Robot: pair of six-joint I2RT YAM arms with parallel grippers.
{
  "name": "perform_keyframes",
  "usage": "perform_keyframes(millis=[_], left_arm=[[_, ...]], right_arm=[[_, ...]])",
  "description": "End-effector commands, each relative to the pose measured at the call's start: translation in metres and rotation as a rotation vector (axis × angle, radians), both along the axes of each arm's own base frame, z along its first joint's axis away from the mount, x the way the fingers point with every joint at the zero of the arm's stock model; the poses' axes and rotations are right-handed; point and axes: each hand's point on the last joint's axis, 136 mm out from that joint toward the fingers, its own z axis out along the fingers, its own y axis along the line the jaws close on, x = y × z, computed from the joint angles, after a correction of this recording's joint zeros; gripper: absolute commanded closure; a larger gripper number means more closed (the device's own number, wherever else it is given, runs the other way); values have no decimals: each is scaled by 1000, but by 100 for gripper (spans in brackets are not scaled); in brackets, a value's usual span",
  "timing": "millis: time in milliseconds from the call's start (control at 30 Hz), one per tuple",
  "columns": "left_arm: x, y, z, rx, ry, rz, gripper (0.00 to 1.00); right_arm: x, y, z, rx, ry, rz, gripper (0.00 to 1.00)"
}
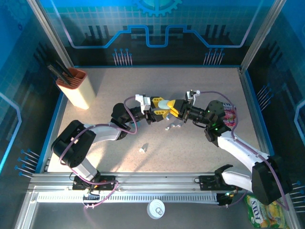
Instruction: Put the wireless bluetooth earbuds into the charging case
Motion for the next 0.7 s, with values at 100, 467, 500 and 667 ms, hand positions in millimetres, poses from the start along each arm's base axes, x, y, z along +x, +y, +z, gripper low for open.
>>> perform_keyframes(millis=[100,467,500,667], left_arm=[[-9,-5,6,-7,-49,-48,52],[-11,-7,2,7,-64,-61,49],[-11,-7,2,6,-62,-61,49],[-12,-7,0,12,-65,-66,51]], right_arm=[[-1,2,4,10,-33,2,97],[0,2,4,23,-25,-4,97],[0,2,5,24,-24,-5,97],[0,1,5,28,-22,-8,97]])
